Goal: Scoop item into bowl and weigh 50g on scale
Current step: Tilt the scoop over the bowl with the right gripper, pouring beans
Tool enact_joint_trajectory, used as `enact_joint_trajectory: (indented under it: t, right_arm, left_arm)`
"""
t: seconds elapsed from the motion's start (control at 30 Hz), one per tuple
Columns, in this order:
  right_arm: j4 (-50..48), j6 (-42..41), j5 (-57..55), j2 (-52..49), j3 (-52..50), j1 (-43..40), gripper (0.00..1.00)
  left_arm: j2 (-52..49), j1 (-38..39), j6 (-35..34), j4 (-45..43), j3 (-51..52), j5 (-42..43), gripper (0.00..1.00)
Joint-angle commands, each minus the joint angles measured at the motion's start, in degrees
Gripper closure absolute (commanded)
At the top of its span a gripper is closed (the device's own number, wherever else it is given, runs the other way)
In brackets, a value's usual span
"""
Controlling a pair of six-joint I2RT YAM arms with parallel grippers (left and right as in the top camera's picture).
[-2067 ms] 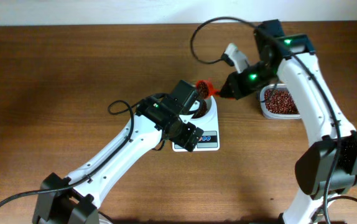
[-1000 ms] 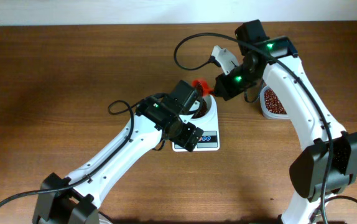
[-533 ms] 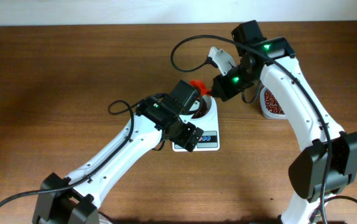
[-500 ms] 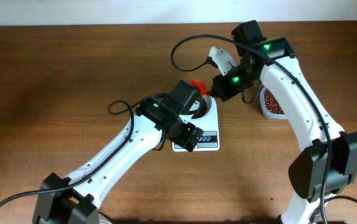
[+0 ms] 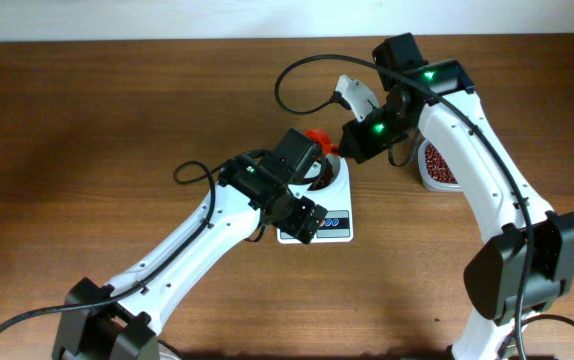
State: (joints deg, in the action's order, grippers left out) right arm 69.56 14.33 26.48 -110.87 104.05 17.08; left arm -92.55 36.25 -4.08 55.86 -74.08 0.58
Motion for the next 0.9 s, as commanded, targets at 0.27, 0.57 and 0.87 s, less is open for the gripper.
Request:
enact_joint_trajectory:
  t: [0.27,0.57,0.87]
  right_arm:
    - [0.0,-0.3,0.5,0.7,1.4,0.4,0.96]
    - [1.0,2.0,0.2,0.7,1.4,0.6,0.96]
    - [0.9,3.4,-0.2,0.8,1.4,0.9,0.96]
  left_arm:
    - [-0.5,0.0,0.5,-0.1,0.2,-0.4,0.01]
    - [-0.5,0.0,0.5,-0.1,0.2,-0.4,0.01]
    - [-0.5,0.0,0.5,-0.1,0.2,-0.4,0.01]
